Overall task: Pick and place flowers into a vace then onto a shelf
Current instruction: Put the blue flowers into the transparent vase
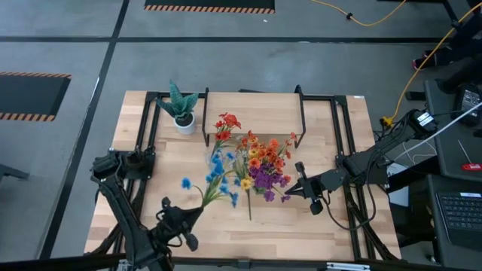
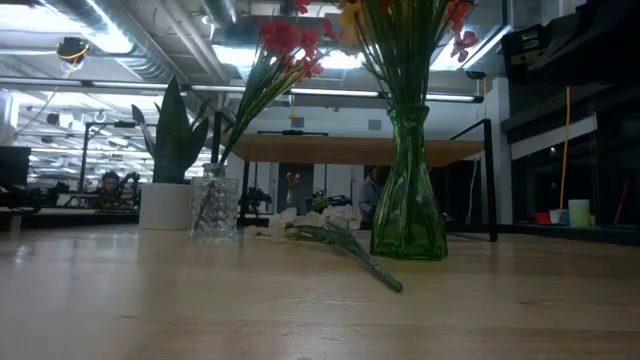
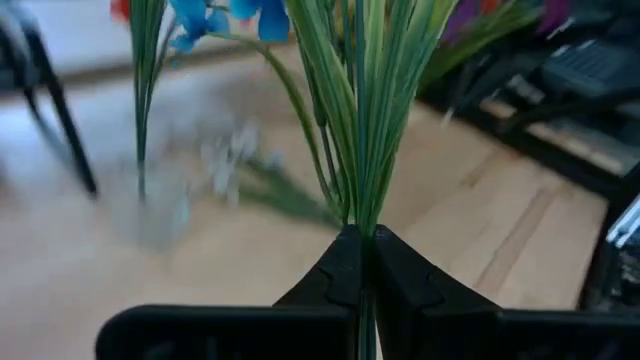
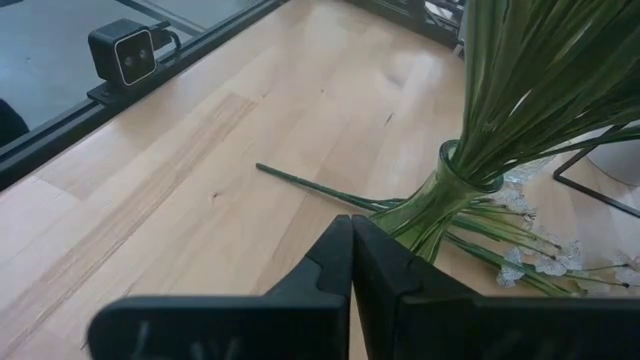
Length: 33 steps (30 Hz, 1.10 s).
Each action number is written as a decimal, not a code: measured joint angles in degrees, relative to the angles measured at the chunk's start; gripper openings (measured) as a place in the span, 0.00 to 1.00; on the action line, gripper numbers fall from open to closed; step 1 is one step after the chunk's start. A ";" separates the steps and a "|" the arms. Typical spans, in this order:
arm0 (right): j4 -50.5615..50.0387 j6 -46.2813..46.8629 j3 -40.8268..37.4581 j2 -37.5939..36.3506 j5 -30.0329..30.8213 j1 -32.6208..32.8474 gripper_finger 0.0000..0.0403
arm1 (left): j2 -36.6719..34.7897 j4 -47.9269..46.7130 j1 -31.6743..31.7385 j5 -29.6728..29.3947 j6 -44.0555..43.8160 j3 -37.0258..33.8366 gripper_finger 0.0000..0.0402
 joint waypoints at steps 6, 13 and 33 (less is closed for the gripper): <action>0.01 0.01 0.00 0.00 0.00 0.02 0.02 | -0.02 -0.75 -0.28 -16.40 6.17 0.04 0.01; 0.00 0.00 0.00 0.00 0.00 0.02 0.02 | -0.02 -0.56 3.06 -21.05 8.11 0.07 0.01; -0.01 0.00 0.00 0.00 0.00 0.02 0.02 | -0.02 0.32 10.79 -18.45 13.69 0.07 0.01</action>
